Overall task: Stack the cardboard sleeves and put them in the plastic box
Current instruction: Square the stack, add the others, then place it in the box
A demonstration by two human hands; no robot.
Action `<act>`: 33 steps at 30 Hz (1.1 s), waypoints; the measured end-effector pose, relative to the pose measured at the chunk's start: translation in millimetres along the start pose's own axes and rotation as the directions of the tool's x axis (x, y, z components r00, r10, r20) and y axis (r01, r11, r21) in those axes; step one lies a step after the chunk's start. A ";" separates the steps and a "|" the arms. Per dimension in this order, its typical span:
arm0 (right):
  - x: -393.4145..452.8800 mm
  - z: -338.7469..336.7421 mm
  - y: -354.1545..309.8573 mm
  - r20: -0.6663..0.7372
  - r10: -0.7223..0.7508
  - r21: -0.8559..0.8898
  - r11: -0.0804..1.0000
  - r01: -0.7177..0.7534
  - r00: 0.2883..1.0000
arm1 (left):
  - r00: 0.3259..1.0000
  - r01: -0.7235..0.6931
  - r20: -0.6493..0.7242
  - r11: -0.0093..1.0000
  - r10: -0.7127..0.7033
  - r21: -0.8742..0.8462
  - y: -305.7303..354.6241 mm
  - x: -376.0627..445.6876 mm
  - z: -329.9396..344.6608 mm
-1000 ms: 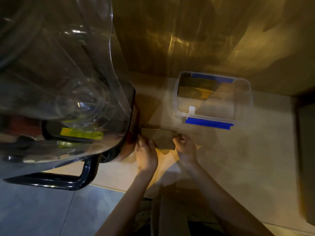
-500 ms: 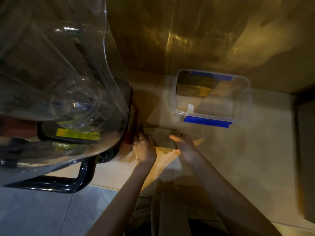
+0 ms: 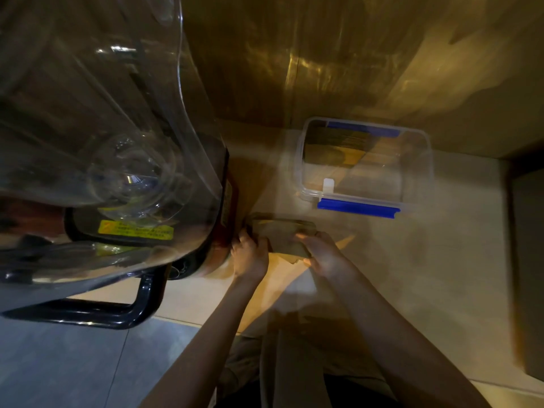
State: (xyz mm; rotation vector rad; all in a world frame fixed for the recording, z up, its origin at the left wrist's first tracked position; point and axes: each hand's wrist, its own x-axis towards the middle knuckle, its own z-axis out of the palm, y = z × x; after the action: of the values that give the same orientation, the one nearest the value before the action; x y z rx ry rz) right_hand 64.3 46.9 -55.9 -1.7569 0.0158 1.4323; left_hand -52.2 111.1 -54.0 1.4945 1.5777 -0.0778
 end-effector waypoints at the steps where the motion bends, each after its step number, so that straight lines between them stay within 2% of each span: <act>1: -2.1 0.6 -1.0 -0.006 -0.002 0.022 1.000 0.002 1.000 | 1.000 0.001 0.005 1.000 -0.001 -0.009 -0.8 0.2 -0.8; 7: -5.5 -9.9 1.5 0.002 -0.040 -0.001 0.999 0.040 0.999 | 0.999 -0.012 0.032 0.995 0.015 -0.096 -4.4 -4.1 -3.8; 13: -14.6 -20.7 7.0 0.014 -0.069 0.026 0.997 0.068 0.998 | 0.992 0.026 0.123 0.942 0.016 -0.334 -37.9 7.0 12.7; 16: -20.4 -28.1 13.7 0.020 -0.057 0.030 0.998 0.056 0.998 | 0.983 0.034 0.181 0.931 0.034 -0.364 -21.5 -18.4 0.9; 20: -25.1 -45.1 27.7 0.094 -0.073 0.045 0.997 0.069 0.993 | 0.965 0.011 0.250 0.932 0.085 -0.362 -26.8 -21.6 4.3; 23: -36.1 -59.6 34.6 0.084 -0.156 0.032 0.988 0.153 0.984 | 0.963 -0.063 0.231 0.951 0.137 -0.303 -26.7 -24.2 11.1; 26: -48.2 -74.9 42.1 -0.008 -0.240 0.021 0.970 0.240 0.971 | 0.954 -0.183 0.188 0.952 0.232 -0.245 -20.7 -32.2 22.4; 33: -70.6 -119.2 65.3 -0.151 -0.433 -0.092 0.901 0.424 0.889 | 0.857 -0.465 0.166 0.871 0.488 -0.159 -12.0 -53.9 59.2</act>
State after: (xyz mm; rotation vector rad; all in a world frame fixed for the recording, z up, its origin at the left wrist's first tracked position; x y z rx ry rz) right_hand 102.8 -100.4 -38.9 -1.7848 -0.3104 0.9689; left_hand -38.1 31.6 -59.5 1.6892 0.9974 0.1407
